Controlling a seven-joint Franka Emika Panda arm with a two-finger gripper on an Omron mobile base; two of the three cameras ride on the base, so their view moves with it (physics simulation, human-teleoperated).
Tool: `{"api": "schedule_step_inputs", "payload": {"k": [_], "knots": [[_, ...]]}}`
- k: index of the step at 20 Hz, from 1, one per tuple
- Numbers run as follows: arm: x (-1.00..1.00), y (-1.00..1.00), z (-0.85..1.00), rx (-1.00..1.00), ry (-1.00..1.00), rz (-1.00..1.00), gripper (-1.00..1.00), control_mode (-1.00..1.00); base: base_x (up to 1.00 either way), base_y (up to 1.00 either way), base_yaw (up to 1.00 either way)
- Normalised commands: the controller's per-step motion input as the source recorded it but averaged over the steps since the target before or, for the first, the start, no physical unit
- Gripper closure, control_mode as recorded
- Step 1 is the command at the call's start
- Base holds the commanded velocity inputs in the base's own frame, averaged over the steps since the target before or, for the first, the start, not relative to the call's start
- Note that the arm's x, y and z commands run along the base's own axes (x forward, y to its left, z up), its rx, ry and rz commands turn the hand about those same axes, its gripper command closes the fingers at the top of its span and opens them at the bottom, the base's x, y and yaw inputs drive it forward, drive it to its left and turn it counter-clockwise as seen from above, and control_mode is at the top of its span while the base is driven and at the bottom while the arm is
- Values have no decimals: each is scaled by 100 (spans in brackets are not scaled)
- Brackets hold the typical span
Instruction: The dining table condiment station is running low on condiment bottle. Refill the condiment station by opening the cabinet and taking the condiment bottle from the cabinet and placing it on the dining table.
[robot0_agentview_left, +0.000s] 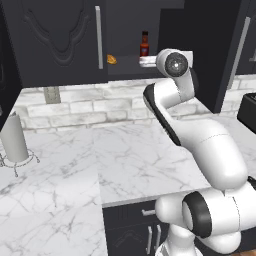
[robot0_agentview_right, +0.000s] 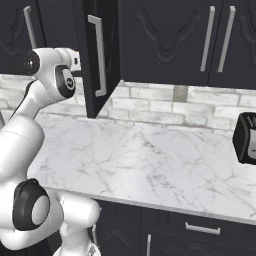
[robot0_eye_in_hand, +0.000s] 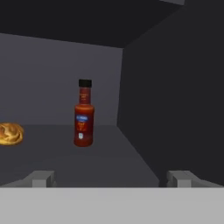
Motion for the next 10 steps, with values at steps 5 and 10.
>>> {"api": "schedule_step_inputs", "payload": {"k": [5, 10], "knots": [[32, 37, 0, 0, 0, 2, -100, -100, 0, 0, 0], [37, 37, 0, 0, 1, 12, -100, -100, 0, 0, 0]]}}
